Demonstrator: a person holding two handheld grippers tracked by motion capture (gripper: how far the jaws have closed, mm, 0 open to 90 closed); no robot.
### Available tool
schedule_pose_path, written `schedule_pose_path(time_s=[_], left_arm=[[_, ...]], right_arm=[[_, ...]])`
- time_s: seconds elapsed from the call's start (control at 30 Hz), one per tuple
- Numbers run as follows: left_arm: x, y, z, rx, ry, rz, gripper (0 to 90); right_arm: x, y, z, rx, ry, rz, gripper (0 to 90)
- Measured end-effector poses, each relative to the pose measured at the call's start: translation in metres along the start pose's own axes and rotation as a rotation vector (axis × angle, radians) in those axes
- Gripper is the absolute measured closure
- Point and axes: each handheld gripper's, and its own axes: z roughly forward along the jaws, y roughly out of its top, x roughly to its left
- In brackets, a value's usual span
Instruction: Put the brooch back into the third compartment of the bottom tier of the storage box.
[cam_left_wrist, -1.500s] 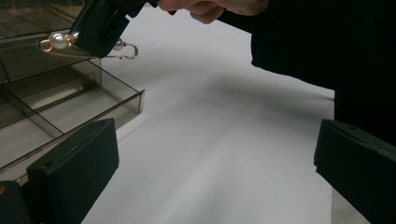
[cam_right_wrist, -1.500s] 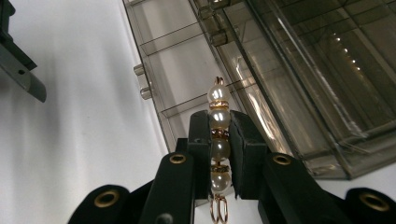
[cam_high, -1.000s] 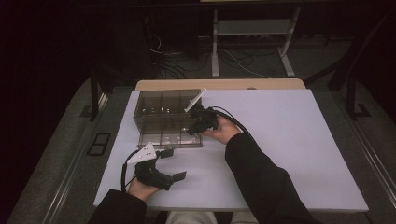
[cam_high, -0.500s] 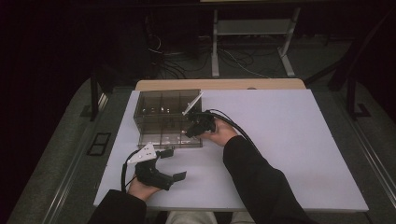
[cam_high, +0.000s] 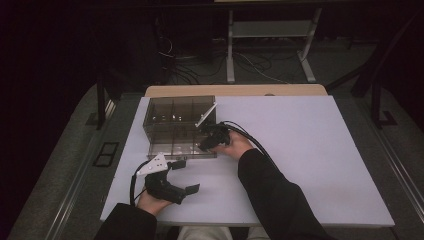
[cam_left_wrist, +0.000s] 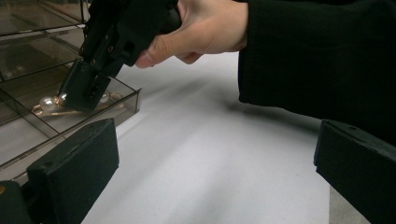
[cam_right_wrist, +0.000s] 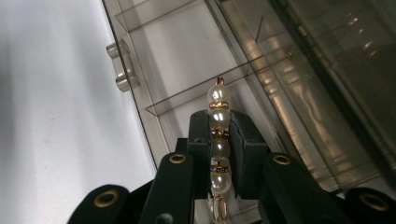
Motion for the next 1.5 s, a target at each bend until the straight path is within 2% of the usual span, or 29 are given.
schedule_pose_path(time_s=[0.23, 0.5, 0.93, 1.13, 1.27, 1.5], left_arm=[[0.0, 0.0, 0.0, 0.001, -0.001, 0.001, 0.0], [0.0, 0.0, 0.001, 0.003, -0.002, 0.002, 0.0], [0.0, 0.0, 0.001, 0.008, 0.001, 0.005, 0.0], [-0.001, 0.0, 0.002, 0.005, 0.0, 0.002, 0.0], [0.0, 0.0, 0.001, 0.005, 0.0, 0.004, 0.0], [0.0, 0.0, 0.001, 0.004, -0.002, 0.0, 0.0]], right_arm=[[0.0, -0.001, 0.002, -0.002, 0.007, 0.013, 77.0], [0.002, -0.003, -0.007, -0.031, 0.013, 0.017, 67.3], [0.013, -0.014, -0.037, -0.09, 0.012, -0.003, 56.4], [0.016, -0.019, -0.049, -0.114, 0.022, -0.002, 47.1], [0.017, -0.023, -0.056, -0.125, 0.019, 0.017, 40.3], [0.017, -0.033, -0.068, -0.129, -0.017, 0.061, 18.6]])
